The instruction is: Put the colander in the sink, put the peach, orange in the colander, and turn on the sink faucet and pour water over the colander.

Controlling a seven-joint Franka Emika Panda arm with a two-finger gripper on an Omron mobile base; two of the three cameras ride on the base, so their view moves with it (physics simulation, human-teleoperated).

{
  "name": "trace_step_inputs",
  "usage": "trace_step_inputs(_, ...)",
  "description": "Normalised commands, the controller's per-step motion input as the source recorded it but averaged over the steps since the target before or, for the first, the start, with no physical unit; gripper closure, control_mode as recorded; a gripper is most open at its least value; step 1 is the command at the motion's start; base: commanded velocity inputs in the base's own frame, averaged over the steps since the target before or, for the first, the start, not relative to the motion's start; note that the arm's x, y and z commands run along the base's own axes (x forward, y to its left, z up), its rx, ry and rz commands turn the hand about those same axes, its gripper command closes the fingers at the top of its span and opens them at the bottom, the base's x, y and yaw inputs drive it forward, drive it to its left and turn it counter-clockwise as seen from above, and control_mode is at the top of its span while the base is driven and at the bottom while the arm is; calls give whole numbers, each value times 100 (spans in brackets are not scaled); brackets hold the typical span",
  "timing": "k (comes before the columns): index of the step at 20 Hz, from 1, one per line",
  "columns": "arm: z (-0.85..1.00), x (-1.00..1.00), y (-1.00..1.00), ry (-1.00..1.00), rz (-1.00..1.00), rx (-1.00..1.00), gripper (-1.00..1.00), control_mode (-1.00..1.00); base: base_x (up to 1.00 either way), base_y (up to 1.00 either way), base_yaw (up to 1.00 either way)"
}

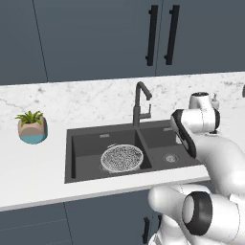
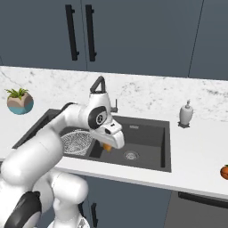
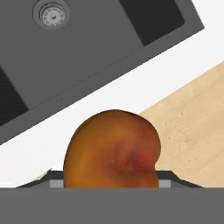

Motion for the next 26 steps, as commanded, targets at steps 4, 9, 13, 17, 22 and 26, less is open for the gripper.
trace_step_inputs(4,3,20,100,20,6,0,100,-100,0,0,0)
trace_step_inputs(9,0,33,100,23,7,1,100,-100,0,0,0)
trace_step_inputs(13,0,45,100,25,6,3,100,-100,0,0,0)
trace_step_inputs(17,-12,59,92,19,10,5,100,-100,0,0,0)
trace_step_inputs(22,-29,46,80,7,8,8,100,-100,0,0,0)
trace_step_inputs(26,-34,12,41,0,10,18,100,-100,0,0,0)
